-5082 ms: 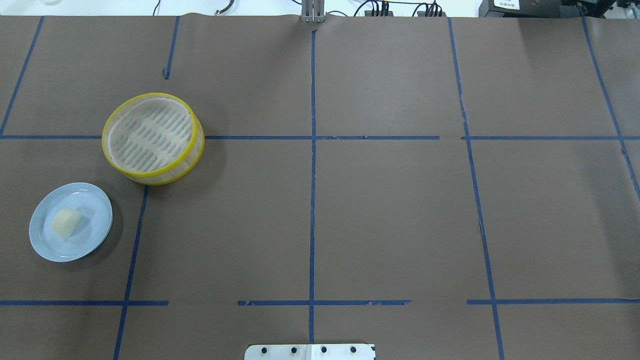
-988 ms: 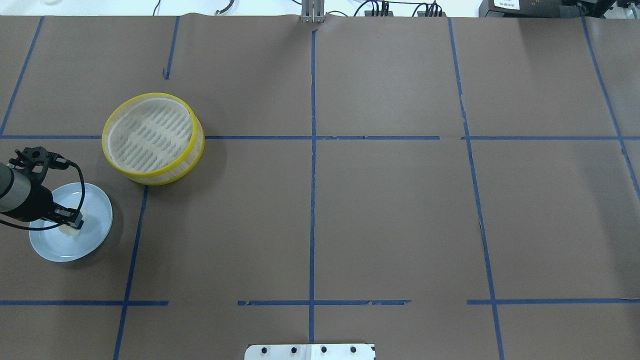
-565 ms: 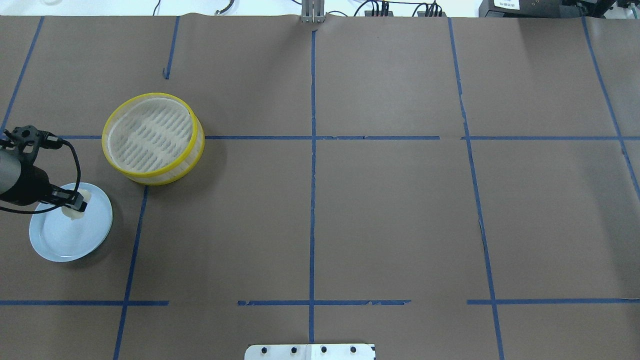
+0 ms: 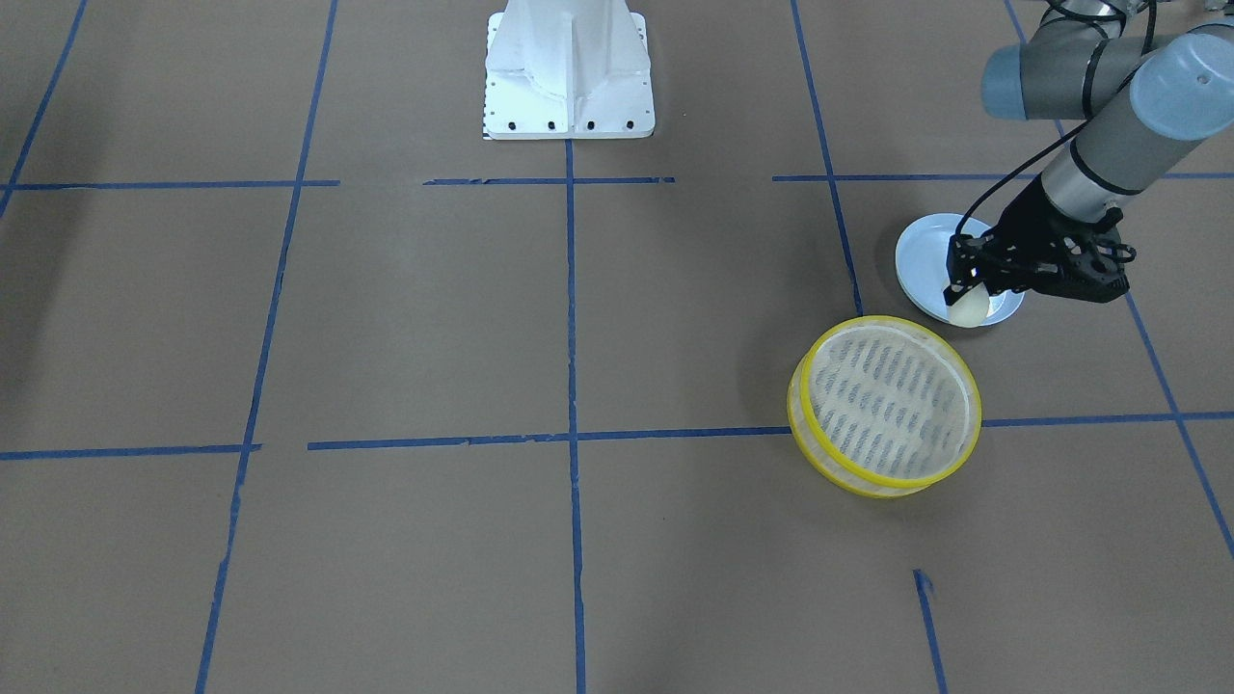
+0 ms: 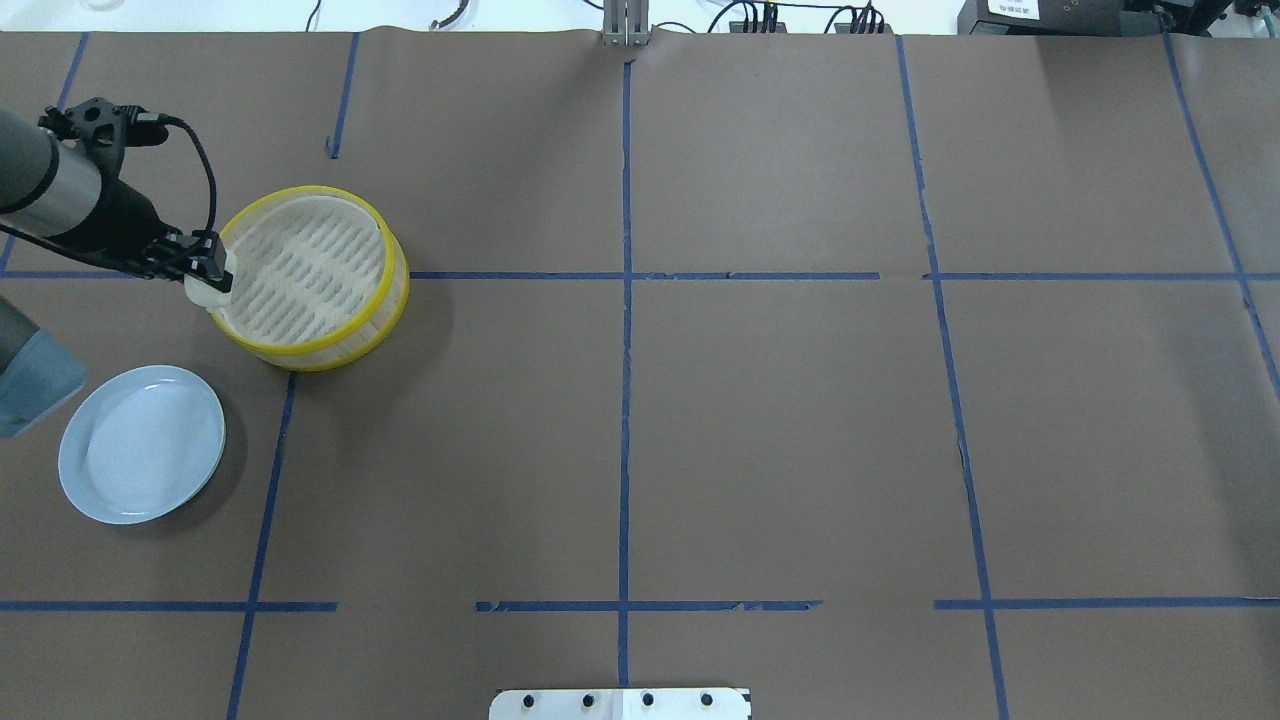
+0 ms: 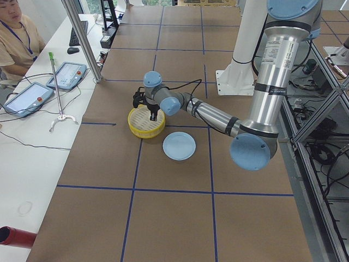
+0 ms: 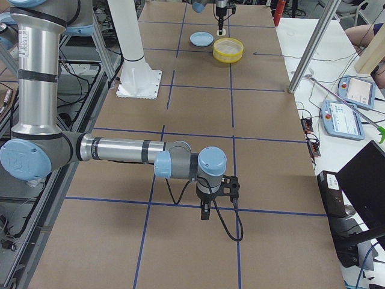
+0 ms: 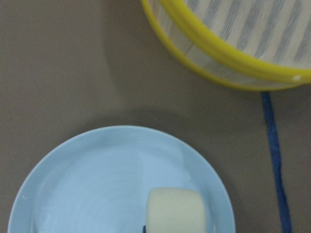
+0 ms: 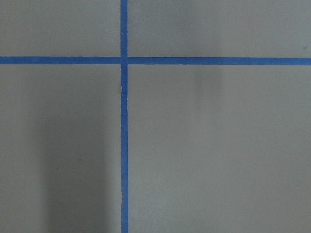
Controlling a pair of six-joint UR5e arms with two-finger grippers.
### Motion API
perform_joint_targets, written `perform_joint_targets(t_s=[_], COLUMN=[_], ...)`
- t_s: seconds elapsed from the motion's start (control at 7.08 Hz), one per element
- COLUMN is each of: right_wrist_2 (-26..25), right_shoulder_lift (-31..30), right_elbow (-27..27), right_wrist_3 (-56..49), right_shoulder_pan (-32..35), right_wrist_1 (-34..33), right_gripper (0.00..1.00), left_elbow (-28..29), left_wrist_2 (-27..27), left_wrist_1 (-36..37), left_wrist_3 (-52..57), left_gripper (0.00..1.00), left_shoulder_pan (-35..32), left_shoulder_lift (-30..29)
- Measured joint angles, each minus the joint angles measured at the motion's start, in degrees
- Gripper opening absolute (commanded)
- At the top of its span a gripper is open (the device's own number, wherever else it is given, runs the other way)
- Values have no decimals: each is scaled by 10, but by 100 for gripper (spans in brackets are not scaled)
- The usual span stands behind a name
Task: Place bun in steamer
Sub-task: 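Lift the bun with the left gripper and carry it over the steamer, then lower the bun into the steamer and open the left gripper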
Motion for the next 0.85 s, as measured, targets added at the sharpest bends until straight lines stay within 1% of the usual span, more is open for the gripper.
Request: perform_joint_targets(t_s=[0.14,0.42,0.85], right_wrist_2=[0,0,0], right_shoulder_lift=[0,0,0], right_elbow=[0,0,0], right_wrist_3=[0,0,0], right_shoulder_pan=[0,0,0], right_wrist_1=[0,0,0], right_gripper=[100,100,100], left_elbow=[39,95,123], left_wrist_2=[0,4,21], left_wrist_1=[5,6,-2], left_wrist_3=[-15,-36,-49], left_gripper=[34,34,36], left_shoulder_pan=[3,24,50], left_shoulder_lift=[-34,-74,-88])
